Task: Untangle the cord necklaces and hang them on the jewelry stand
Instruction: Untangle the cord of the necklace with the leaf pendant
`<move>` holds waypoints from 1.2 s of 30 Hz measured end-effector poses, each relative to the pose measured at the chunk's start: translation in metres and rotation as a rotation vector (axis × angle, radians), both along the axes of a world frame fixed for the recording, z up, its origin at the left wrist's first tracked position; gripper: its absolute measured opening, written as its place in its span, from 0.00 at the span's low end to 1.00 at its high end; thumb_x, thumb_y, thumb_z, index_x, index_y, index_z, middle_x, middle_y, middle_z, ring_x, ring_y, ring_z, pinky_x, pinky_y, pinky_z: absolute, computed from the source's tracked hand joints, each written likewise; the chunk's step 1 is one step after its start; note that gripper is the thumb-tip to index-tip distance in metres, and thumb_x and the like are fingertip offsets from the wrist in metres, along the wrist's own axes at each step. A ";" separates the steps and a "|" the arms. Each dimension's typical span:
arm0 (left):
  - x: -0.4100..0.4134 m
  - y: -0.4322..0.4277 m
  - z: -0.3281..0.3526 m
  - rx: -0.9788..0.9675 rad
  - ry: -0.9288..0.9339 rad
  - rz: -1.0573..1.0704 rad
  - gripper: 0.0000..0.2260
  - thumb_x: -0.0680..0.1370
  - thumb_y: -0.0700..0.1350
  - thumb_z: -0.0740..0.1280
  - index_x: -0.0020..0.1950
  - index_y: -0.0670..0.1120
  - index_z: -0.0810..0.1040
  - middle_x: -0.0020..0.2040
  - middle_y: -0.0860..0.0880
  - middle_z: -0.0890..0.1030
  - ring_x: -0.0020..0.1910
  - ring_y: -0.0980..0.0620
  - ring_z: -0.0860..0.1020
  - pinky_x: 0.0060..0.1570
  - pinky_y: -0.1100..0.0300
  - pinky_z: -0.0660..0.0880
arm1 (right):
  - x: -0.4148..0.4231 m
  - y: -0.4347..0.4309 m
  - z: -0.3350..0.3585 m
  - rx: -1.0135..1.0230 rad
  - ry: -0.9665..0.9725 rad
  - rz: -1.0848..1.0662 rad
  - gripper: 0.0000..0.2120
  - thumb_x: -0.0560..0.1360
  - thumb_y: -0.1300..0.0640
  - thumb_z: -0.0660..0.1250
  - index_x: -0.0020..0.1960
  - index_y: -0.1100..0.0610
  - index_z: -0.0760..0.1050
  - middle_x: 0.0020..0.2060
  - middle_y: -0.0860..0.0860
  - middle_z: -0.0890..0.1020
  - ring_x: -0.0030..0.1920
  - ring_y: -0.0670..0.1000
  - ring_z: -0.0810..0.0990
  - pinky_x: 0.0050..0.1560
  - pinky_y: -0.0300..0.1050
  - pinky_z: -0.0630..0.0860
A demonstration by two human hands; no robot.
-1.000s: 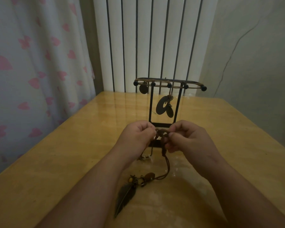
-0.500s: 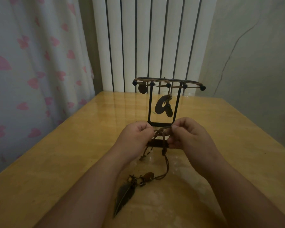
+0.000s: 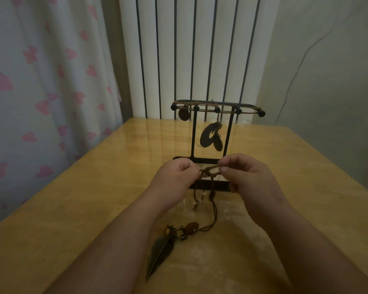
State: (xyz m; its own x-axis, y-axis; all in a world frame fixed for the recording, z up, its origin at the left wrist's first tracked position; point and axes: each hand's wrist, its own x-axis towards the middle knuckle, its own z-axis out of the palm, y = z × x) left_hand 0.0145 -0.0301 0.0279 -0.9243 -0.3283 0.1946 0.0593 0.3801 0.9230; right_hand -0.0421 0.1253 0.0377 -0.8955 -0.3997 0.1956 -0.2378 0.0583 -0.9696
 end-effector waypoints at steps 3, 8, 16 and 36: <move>-0.001 0.000 -0.001 0.010 -0.020 0.001 0.12 0.77 0.43 0.62 0.33 0.49 0.75 0.31 0.51 0.72 0.34 0.51 0.70 0.39 0.53 0.69 | -0.004 0.000 0.000 -0.262 -0.303 0.067 0.07 0.77 0.66 0.61 0.49 0.60 0.78 0.38 0.54 0.79 0.32 0.48 0.72 0.36 0.44 0.71; 0.000 0.000 -0.001 0.015 -0.048 -0.018 0.11 0.77 0.44 0.62 0.35 0.48 0.75 0.31 0.51 0.73 0.35 0.51 0.70 0.39 0.52 0.69 | -0.009 0.001 -0.003 -0.530 -0.537 0.247 0.10 0.72 0.67 0.55 0.50 0.58 0.71 0.35 0.53 0.73 0.31 0.49 0.66 0.31 0.42 0.61; 0.001 0.005 0.001 -0.009 -0.068 -0.027 0.10 0.77 0.43 0.62 0.36 0.47 0.75 0.34 0.49 0.73 0.36 0.51 0.71 0.40 0.54 0.69 | -0.004 0.002 -0.001 0.113 0.083 0.028 0.03 0.72 0.61 0.71 0.45 0.56 0.79 0.36 0.57 0.79 0.34 0.51 0.76 0.33 0.36 0.74; -0.001 -0.001 -0.001 0.164 -0.084 0.032 0.08 0.79 0.41 0.61 0.43 0.44 0.77 0.43 0.43 0.84 0.40 0.48 0.82 0.41 0.56 0.79 | -0.007 0.008 0.001 0.204 0.004 -0.021 0.12 0.78 0.50 0.65 0.43 0.54 0.82 0.35 0.48 0.78 0.38 0.48 0.72 0.38 0.42 0.67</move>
